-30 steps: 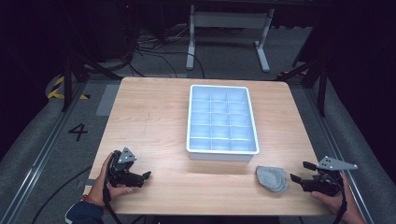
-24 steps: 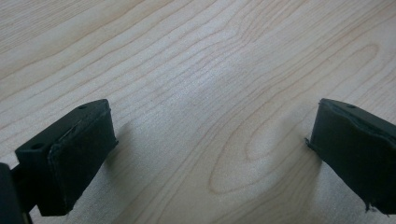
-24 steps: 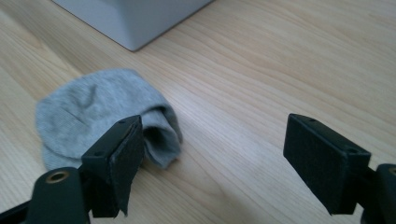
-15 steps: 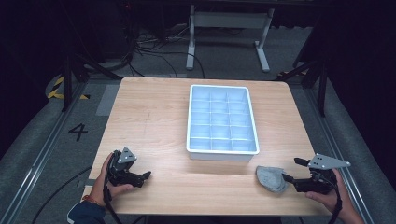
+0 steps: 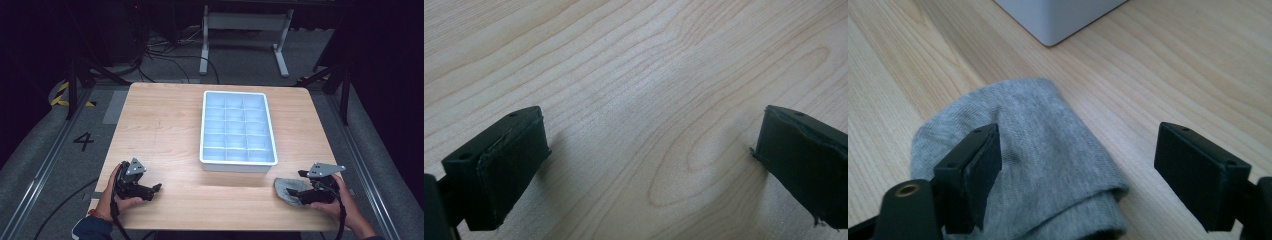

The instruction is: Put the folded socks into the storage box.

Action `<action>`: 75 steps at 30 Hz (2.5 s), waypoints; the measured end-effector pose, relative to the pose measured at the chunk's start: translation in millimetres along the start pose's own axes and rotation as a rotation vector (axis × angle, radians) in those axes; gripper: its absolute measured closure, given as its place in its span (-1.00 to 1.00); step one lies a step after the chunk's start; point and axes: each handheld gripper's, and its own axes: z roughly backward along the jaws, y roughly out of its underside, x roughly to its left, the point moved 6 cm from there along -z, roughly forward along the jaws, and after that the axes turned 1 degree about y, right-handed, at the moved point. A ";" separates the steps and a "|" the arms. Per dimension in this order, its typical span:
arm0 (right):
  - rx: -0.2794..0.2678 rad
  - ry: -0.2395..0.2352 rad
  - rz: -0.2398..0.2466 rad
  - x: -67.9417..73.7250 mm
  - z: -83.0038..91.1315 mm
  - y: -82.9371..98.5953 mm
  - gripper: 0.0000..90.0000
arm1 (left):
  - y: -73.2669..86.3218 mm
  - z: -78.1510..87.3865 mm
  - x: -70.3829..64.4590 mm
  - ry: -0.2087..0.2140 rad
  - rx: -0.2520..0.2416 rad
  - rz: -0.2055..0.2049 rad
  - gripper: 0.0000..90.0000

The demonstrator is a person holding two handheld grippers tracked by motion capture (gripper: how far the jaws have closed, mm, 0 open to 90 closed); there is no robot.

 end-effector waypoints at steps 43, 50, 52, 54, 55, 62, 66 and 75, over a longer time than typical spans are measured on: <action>0.053 -0.183 0.105 21.6 -1.8 -4.2 0.67 | 0.0 0.0 0.0 0.000 0.000 0.000 -0.98; 0.021 -0.171 0.102 19.5 8.1 -2.6 0.67 | 0.0 0.0 0.0 0.000 0.000 0.000 -0.98; 0.016 -0.169 0.094 18.0 9.7 -1.1 0.67 | 0.0 0.0 0.0 0.000 0.000 0.000 -0.98; 0.007 -0.157 0.089 14.9 12.1 0.2 0.67 | 0.0 0.0 0.0 0.000 0.000 0.000 -0.98; -0.001 -0.154 0.083 13.7 13.6 -0.1 0.67 | 0.0 0.0 0.0 0.000 0.000 0.000 -0.98; -0.053 -0.126 0.064 5.4 26.2 -3.3 0.67 | 0.0 0.0 0.0 0.000 0.000 0.000 -0.98; -0.081 -0.115 0.055 3.1 34.4 -6.6 0.67 | 0.0 0.0 0.0 0.000 0.000 0.000 -0.98; -0.108 -0.110 0.057 3.4 39.0 -11.8 0.67 | 0.0 0.0 0.0 0.000 0.000 0.000 -0.98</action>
